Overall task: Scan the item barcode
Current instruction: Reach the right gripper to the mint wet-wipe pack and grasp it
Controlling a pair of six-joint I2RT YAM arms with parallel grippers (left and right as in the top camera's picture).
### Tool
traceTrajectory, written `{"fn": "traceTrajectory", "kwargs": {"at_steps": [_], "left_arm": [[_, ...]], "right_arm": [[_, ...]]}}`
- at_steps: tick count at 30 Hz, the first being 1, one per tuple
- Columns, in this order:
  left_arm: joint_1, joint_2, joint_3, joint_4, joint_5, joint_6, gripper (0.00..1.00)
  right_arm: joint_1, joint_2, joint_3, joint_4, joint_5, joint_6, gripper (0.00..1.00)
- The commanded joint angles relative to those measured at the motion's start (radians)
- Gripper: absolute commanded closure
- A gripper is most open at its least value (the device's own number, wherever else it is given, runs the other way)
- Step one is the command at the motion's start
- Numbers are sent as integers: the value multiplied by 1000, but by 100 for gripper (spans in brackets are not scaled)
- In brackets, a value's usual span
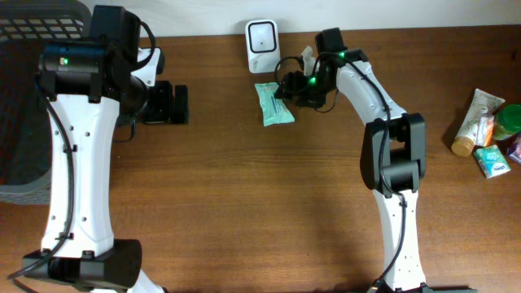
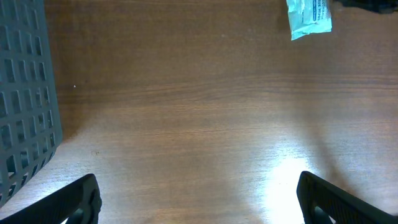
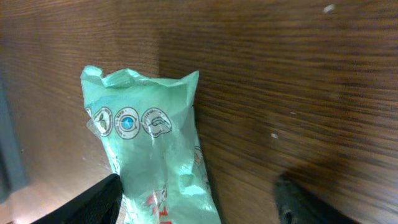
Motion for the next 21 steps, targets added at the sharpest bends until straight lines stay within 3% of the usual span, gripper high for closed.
{"fn": "traceTrajectory", "kwargs": {"at_steps": [1,3,5,7,12,17,21], "left_arm": [[0,-3,1,-1,0,16,1],[0,-3,1,-1,0,16,1],[0,-3,1,-1,0,16,1],[0,-3,1,-1,0,16,1],[0,-3,1,-1,0,16,1],[0,-3,1,-1,0,16,1],[0,-3,1,-1,0,16,1]], "right_arm": [[0,62,-3,18,-111,-2,26],[0,86,-3,27,-158,-1,27],[0,104,-3,24,-159,-1,44],[2,114,-3,16,-159,-1,53],[31,116,-3,-12,-158,-12,94],[30,46,6,-42,-132,-11,96],[38,-63,102,-283,304,21,96]]}}
